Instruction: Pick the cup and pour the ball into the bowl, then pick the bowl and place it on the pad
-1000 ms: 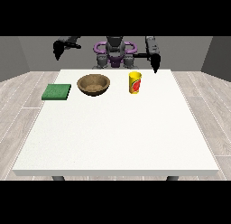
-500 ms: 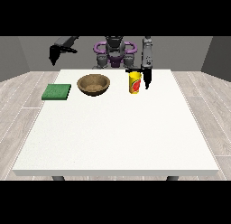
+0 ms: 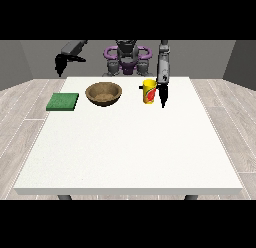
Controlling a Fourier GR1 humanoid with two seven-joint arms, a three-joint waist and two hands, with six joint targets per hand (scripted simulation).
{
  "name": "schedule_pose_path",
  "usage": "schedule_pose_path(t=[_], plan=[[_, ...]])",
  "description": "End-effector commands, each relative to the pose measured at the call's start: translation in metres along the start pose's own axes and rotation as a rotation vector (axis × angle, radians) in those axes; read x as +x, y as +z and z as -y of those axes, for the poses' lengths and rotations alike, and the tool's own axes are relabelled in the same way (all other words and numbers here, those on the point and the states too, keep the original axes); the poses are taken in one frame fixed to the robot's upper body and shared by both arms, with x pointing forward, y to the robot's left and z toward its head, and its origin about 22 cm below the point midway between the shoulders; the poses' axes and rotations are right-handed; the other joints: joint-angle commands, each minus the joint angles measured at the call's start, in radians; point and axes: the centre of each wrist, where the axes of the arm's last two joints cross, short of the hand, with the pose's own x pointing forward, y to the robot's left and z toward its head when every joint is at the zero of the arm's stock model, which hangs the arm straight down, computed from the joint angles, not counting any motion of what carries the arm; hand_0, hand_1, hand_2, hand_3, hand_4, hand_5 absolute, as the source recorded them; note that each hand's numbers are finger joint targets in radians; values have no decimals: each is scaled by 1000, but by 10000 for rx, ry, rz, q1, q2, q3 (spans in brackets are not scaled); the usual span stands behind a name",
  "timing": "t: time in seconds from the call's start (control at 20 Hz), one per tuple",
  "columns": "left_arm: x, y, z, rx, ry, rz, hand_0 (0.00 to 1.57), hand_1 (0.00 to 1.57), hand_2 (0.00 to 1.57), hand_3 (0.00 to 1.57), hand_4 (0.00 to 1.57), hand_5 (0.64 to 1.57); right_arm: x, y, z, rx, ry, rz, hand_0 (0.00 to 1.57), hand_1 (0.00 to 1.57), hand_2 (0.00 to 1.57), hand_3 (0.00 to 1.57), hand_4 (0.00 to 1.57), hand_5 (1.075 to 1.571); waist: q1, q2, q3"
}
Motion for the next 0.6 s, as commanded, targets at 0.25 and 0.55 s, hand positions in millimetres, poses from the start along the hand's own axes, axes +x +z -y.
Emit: schedule_pose_path(t=[0.25,0.55], plan=[[-4,-8,22,-32,-1974,325,1018,1018,1101,888,1467,776,-5,-3,4,318,185,52,0,0,0,0,0,1570,-513,188,5],[-19,32,23,129,-3330,958,1323,1323,1571,1571,1477,1250,22,-14,44,3,366,761,0,0,0,0,0,1570,-578,654,3]])
